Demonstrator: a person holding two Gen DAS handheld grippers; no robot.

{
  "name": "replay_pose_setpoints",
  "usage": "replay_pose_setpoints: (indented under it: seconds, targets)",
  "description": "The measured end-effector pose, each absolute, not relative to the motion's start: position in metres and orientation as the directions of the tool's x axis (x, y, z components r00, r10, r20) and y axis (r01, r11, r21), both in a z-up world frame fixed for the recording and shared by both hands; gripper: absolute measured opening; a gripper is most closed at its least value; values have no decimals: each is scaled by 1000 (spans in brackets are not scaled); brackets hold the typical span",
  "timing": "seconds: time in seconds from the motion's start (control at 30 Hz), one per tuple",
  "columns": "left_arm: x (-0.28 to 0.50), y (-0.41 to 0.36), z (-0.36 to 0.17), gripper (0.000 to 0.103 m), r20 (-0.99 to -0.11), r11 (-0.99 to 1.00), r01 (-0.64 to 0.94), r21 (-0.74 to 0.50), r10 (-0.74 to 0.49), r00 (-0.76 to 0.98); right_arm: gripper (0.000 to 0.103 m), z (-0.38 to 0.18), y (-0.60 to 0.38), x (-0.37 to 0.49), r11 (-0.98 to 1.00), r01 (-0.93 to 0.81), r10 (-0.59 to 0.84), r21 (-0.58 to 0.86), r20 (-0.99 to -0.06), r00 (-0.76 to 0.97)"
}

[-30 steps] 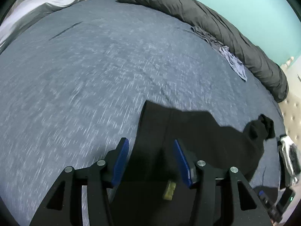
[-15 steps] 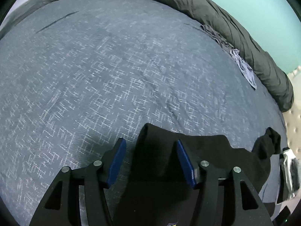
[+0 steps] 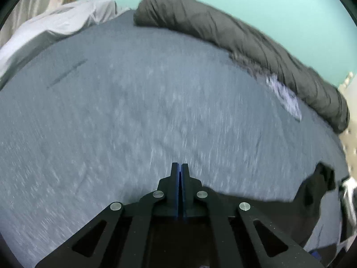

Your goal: Fold clothes

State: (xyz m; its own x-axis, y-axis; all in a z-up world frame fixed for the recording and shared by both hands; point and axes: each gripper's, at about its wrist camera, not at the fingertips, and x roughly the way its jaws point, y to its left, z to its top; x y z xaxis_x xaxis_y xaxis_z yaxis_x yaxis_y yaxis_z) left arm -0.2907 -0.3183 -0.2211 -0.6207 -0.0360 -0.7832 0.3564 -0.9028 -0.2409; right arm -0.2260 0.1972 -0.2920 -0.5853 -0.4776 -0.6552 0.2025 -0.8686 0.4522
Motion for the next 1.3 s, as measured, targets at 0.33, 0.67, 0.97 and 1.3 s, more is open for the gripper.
replay_pose_setpoints:
  seconds: [0.33, 0.67, 0.97, 1.3]
  targets:
    - [-333, -355, -140, 1, -697, -881, 446, -157, -221, -682, 37, -293, 206, -231, -866, 186, -473, 465, -637, -609]
    - [-338, -365, -216, 1, -814, -878, 444, -181, -119, -568, 37, -299, 206, -235, -864, 183, -476, 469, -645, -598]
    - [-247, -347, -265, 36, -878, -896, 400, -195, -23, -478, 39, -293, 204, -235, -855, 194, -491, 481, -629, -603]
    - [-134, -330, -276, 48, -886, -855, 476, -208, -41, -462, 45, -282, 195, -229, -841, 239, -519, 485, -602, -607]
